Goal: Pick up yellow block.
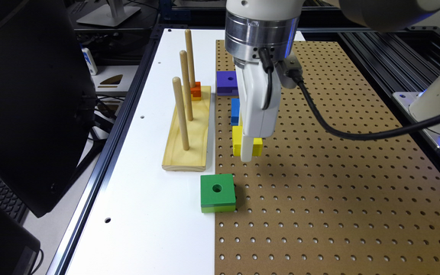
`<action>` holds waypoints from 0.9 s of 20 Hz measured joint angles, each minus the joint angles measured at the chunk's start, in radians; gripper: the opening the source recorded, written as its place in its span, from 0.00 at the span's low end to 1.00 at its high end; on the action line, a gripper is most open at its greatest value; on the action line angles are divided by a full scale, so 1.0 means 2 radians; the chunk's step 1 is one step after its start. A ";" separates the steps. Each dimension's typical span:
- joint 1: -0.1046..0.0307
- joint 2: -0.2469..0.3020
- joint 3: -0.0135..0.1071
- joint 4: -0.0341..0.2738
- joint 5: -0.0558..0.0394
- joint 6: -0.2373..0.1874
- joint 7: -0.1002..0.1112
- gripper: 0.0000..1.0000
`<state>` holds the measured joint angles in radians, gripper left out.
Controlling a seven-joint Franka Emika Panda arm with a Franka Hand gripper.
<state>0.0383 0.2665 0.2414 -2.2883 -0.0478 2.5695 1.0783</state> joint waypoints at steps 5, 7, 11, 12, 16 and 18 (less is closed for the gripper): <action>0.000 -0.044 0.003 0.000 0.0032 -0.040 0.000 0.00; 0.000 -0.054 0.005 0.000 0.0035 -0.050 0.001 0.00; 0.000 -0.054 0.005 -0.001 0.0035 -0.050 0.001 0.00; 0.000 -0.055 0.005 0.000 0.0035 -0.051 0.001 0.00; 0.000 -0.090 0.007 0.002 0.0084 -0.081 0.001 0.00; 0.000 -0.105 0.008 0.002 0.0112 -0.096 0.001 0.00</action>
<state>0.0382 0.0560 0.2578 -2.2850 -0.0255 2.3773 1.0809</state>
